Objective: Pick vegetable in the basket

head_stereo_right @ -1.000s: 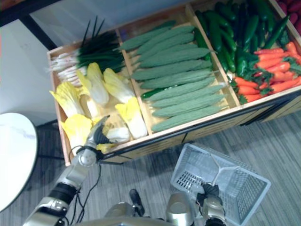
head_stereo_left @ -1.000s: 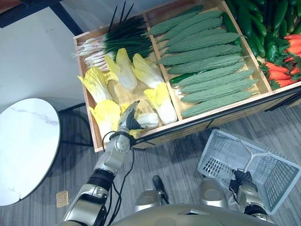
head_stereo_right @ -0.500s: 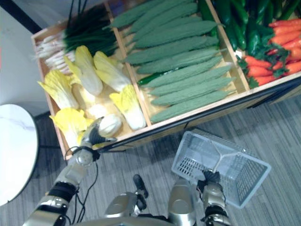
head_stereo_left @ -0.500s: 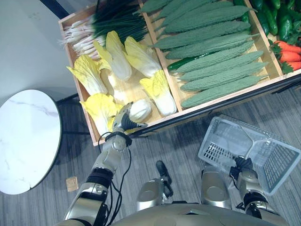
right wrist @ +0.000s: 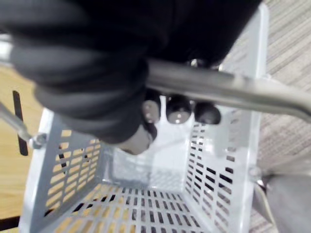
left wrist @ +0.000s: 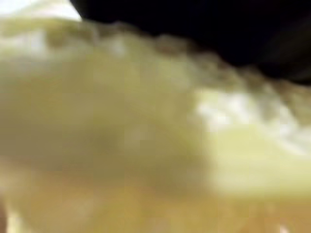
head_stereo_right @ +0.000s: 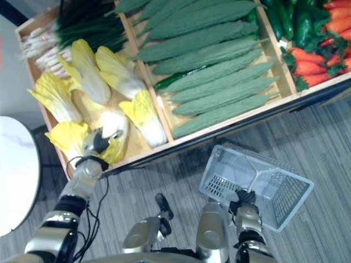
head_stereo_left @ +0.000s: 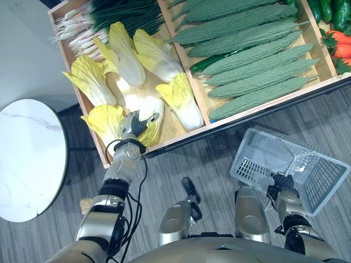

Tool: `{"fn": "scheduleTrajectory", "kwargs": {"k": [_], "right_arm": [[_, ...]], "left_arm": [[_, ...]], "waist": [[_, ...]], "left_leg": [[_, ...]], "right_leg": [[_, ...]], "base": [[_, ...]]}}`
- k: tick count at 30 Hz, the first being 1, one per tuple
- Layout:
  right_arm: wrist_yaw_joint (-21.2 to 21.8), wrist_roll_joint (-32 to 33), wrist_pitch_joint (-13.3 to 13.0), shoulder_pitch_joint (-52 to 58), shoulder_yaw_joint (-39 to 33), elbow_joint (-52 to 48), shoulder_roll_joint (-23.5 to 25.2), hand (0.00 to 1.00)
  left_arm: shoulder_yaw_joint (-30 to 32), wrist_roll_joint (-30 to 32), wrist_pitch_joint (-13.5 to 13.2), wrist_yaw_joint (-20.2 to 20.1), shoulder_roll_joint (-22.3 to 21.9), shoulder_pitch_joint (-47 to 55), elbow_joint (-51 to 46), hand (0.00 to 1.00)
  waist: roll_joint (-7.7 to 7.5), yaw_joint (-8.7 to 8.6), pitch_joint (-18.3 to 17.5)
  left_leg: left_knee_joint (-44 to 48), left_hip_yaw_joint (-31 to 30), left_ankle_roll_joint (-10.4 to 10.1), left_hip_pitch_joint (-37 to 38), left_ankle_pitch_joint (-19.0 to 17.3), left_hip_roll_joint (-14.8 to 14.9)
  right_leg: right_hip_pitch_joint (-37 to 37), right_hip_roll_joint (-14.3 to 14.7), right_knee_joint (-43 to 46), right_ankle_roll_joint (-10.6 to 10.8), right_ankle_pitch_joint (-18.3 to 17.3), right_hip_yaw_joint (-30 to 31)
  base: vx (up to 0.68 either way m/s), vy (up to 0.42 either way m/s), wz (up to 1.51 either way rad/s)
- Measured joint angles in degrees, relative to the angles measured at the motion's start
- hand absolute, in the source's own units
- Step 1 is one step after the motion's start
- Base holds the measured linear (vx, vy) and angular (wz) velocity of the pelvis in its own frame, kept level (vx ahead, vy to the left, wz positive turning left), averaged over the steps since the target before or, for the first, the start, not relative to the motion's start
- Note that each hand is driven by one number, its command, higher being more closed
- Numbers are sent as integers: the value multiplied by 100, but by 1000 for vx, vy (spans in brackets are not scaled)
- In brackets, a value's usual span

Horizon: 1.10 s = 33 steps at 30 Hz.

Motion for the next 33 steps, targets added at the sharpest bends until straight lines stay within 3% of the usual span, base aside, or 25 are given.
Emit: {"fn": "scheduleTrajectory", "kwargs": {"k": [6, 11, 15, 18, 20, 22, 23, 25, 26, 27, 28, 30, 31, 32, 33], "right_arm": [[2, 0, 20, 86, 53, -2, 180, 100], [10, 2, 53, 469, 76, -196, 408, 100], [25, 10, 47, 1055, 67, -612, 459, 100], [32, 29, 40, 1486, 39, -1134, 503, 100], [32, 38, 37, 1588, 46, -1386, 509, 100], [20, 37, 56, 1582, 78, -1737, 491, 100], [-1, 31, 45, 1579, 222, -2059, 479, 100], [16, -2, 24, 1535, 503, -2490, 434, 100], [57, -64, 15, 1577, 754, -2732, 394, 100], [140, -209, 14, 1678, 1050, -3049, 371, 100], [282, -220, -9, 1884, 1197, -3481, 382, 100], [447, -205, -14, 2040, 1364, -3929, 398, 100], [596, -191, -19, 2150, 1451, -4259, 389, 100], [707, -158, -20, 2240, 1559, -4566, 373, 100], [792, -152, -22, 2260, 1660, -4695, 356, 100]], "left_arm": [[-260, -461, 339, -182, 132, -113, -473, 100], [-465, -683, 302, -35, 274, -244, -1484, 100], [-479, -681, 300, 290, 274, -508, -2104, 100], [-593, -668, 303, 386, 267, -647, -2414, 100], [-697, -646, 302, 429, 258, -584, -2725, 100], [-704, -569, 297, 471, 276, -412, -3212, 100], [-667, -553, 249, 492, 351, -167, -3674, 100], [-387, -545, 20, 475, 410, 471, -4375, 100], [-169, -541, -95, 467, 395, 903, -4707, 100], [59, -540, -198, 449, 286, 1373, -4945, 100], [91, -538, -228, 412, 62, 1631, -4953, 100], [32, -544, -266, 276, -232, 1960, -4843, 100], [-99, -552, -299, 141, -448, 2187, -4545, 100], [-229, -555, -300, -40, -650, 2468, -4201, 100], [-319, -564, -300, -164, -743, 2646, -4040, 100]], "waist": [[-246, -63, 4], [-520, -83, -223], [-587, -106, -634], [-592, -143, -669], [-606, -58, -672], [-593, 12, -673], [-559, 29, -688], [-593, 50, -701], [-629, 80, -741], [-613, 140, -802], [-552, 107, -853], [-519, 24, -865], [-523, 10, -863], [-532, 36, -865], [-535, 47, -867]], "left_leg": [[-5, -209, 1, 180, 2, 26], [-19, -148, 0, 592, 1, 25], [-17, -77, -31, 766, -49, 9], [40, 47, -20, 1024, -161, 10], [193, 395, -34, 1171, -347, 54], [348, 910, -14, 1285, -507, 49], [468, 1295, 19, 1369, -605, 121], [590, 1953, -69, 1678, -768, 116], [693, 2351, -152, 1827, -838, 142], [835, 2820, -199, 1910, -870, 245], [995, 3072, -200, 1928, -871, 373], [1474, 3240, -195, 1878, -863, 690], [2178, 3112, -93, 1846, -802, 1060], [2963, 2604, 304, 1747, -552, 1342], [3424, 2073, 632, 1621, -309, 1420]], "right_leg": [[365, -7, -107, 2, -2, -239], [741, -3, -100, 4, -5, -271], [824, -3, -39, -27, -54, -189], [894, 7, 219, -32, -212, -32], [726, 39, 528, -42, -368, 148], [447, -331, 947, -455, -738, -781], [339, -852, 1408, -836, -832, -2030], [293, -1612, 2128, -1180, -824, -3583], [265, -1805, 2391, -1223, -725, -4037], [124, -1719, 2520, -1034, -750, -4226], [-45, -1477, 2484, -866, -805, -4035], [-228, -1117, 2418, -933, -885, -3688], [-280, -803, 2372, -1017, -966, -3385], [-292, -471, 2319, -1101, -1040, -2949], [-293, -293, 2276, -1137, -1066, -2672]], "base": [[14, -16, 17], [47, -4, -5], [12, 3, -12], [-29, 12, -24], [-92, 21, -81], [-88, 71, -132], [8, 89, -144], [91, 52, -182], [164, -22, -226], [193, -117, -214], [187, -153, -162], [259, -252, -122], [356, -364, -191], [320, -309, -201], [343, -216, -256]]}}
